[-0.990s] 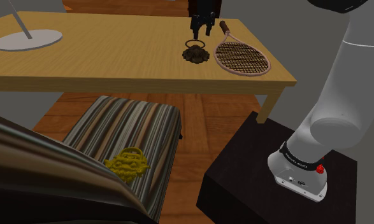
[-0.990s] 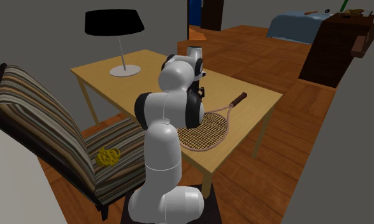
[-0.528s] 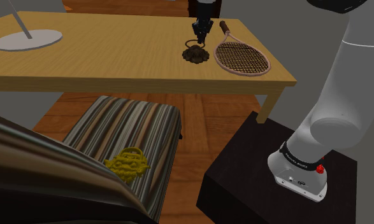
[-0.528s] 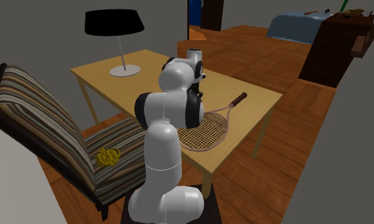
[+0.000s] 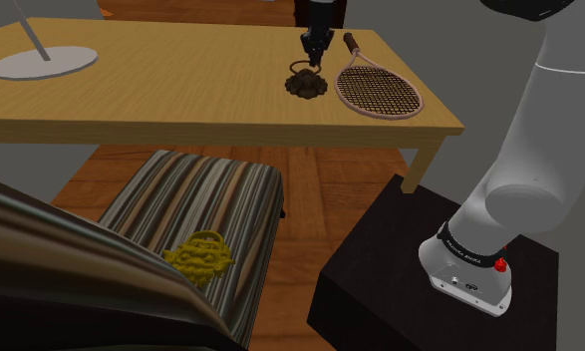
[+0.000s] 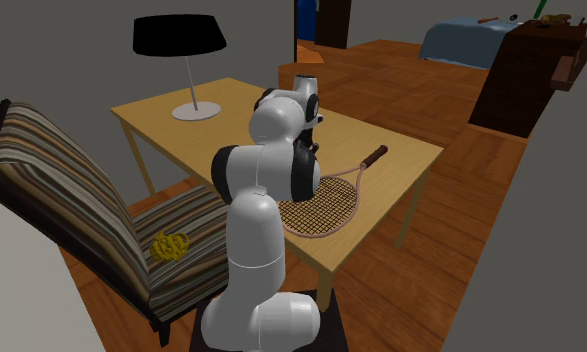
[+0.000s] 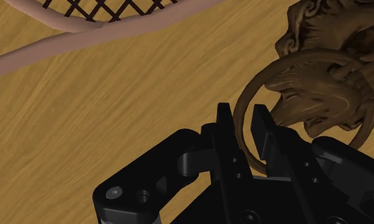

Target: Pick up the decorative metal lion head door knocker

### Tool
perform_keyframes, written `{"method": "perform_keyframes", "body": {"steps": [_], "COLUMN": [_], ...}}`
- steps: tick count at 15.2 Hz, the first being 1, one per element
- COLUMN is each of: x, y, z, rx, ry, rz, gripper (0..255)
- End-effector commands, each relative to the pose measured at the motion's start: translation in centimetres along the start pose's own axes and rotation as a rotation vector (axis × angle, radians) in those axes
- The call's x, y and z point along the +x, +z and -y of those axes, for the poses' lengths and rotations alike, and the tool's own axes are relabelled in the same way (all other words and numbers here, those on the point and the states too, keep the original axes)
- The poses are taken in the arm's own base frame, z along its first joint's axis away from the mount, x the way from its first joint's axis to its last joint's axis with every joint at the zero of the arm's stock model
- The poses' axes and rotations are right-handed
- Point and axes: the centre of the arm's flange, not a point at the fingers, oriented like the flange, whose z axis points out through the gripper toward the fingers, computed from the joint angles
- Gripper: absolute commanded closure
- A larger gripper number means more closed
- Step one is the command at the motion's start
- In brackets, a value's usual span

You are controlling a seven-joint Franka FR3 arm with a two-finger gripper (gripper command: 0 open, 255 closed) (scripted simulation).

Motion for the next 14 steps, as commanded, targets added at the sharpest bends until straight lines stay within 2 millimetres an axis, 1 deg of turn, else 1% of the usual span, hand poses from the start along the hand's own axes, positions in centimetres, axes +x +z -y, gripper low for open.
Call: {"method": "perform_keyframes", "body": {"steps": [1,13,14], "x": [0.0,-0.1,-0.1], "y": [-1.0,-7.4,-7.4], "z": [0.1,0.3,0.3], "rx": [0.000,0.000,0.000], "ry": [0.000,0.000,0.000], "rz": [0.000,0.000,0.000], "gripper": [255,255,255]}}
